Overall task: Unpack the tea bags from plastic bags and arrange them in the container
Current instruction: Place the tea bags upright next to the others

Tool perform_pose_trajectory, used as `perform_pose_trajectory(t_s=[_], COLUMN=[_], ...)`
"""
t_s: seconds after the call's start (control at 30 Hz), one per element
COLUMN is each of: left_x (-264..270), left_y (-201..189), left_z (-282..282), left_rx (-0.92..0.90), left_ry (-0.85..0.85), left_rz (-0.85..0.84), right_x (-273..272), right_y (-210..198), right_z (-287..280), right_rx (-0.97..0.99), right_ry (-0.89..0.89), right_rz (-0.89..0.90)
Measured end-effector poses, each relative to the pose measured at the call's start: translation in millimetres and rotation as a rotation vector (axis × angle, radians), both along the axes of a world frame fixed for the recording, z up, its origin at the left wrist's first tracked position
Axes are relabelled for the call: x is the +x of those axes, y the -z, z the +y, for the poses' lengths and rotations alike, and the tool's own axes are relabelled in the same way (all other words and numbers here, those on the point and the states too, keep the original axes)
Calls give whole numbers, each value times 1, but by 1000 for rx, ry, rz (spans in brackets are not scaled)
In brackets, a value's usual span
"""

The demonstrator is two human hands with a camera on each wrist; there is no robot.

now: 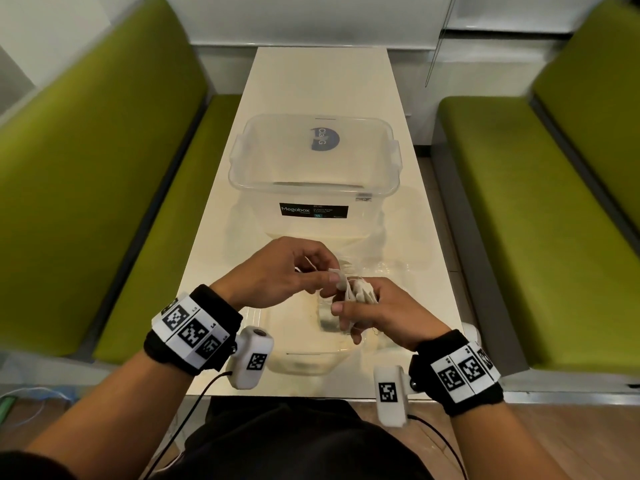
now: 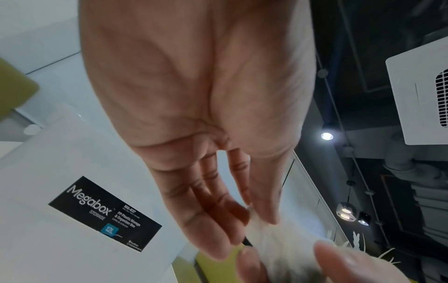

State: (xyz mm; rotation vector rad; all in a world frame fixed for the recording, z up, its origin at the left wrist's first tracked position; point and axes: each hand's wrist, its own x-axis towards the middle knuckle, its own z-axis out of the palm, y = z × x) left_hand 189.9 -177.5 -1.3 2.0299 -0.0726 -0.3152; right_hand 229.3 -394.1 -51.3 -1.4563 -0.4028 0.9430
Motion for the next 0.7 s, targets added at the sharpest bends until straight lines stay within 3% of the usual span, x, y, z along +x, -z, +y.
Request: perform_pose_trajectory(t_s=[0.13,0.3,0.5,0.7], left_x=[-2,-7,-6,-7], left_y=[-6,-10,-8,-5], left_z=[1,0,-8,-1], left_rx=[-79,-186,-157,-46], left_ry=[-53,-77,-132,-93], left_rz=[24,32,16,-33], right_x=[1,2,4,6], right_y=[2,0,-4,-1], right_z=[-5,-9,-8,-8], right_rx=[147,273,212,239], right_ry=[41,116,176,269], right_rz=[220,354,262,286])
